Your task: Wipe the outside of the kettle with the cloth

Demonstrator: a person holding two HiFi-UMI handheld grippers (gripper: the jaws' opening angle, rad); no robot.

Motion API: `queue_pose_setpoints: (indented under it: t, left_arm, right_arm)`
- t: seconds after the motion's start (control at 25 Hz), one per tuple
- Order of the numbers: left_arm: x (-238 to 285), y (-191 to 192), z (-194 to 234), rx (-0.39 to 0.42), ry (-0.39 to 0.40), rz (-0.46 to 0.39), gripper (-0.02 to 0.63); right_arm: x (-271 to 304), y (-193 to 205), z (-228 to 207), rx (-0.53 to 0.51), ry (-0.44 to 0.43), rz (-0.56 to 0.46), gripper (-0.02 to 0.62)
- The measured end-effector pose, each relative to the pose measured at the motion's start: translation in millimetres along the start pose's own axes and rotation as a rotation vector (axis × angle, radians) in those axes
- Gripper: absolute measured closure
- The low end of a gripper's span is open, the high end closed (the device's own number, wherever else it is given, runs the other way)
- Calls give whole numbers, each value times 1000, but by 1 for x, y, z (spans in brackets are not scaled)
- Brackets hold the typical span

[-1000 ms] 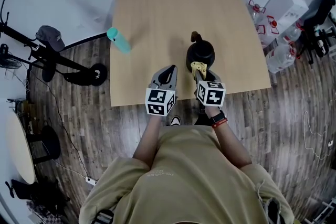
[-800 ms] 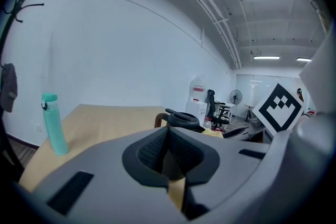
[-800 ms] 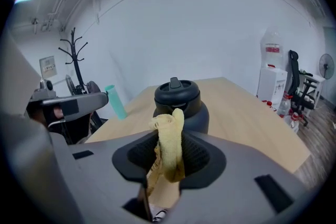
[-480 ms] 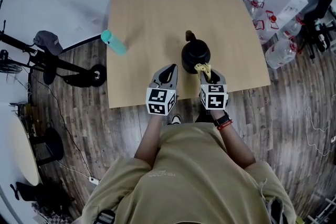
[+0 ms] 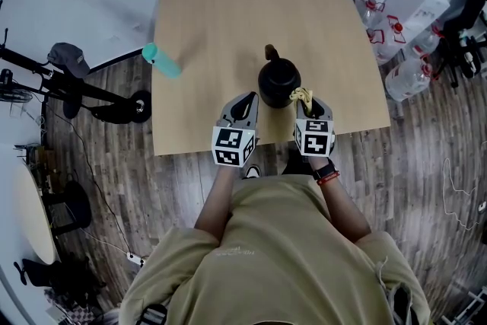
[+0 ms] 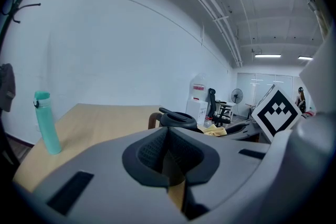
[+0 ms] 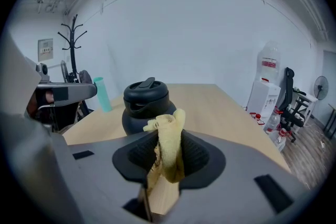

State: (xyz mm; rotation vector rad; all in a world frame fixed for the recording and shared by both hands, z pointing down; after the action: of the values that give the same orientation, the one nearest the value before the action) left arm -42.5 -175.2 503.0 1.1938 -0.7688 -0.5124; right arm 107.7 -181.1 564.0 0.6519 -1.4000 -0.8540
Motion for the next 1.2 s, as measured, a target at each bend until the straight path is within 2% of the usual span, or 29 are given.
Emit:
queue_pose_setpoints:
  t: [0.28,0.72,0.96,1.2]
  left_arm:
    - [11,-2,1,-1,-28,6,581]
    - [21,-2,8,-14,-85,13,581]
    - [14,-1,13,-17,-90,17,581]
    - [-5,-1,20,-16,-68,13,581]
  right_arm:
    - [18,-16,-20,-98,6,-40,469]
    - [60,-41,-35,-193,-69,-67,474]
    - [67,-40,-36,-204,-83,-58,476]
    - [33,-30,-39,-84,-7,-66,476]
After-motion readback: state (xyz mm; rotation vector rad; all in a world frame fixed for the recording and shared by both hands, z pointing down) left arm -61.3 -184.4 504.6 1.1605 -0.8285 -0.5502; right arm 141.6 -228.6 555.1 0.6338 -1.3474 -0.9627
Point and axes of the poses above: the fingertips, and each gripper's own axes: x forward along the fingers, z to its left, y out of its underside, the point moved 1 cm from there along -x, backward along the fingers, and after that the axes turned 11 degrees about y, right-handed, at the moved point
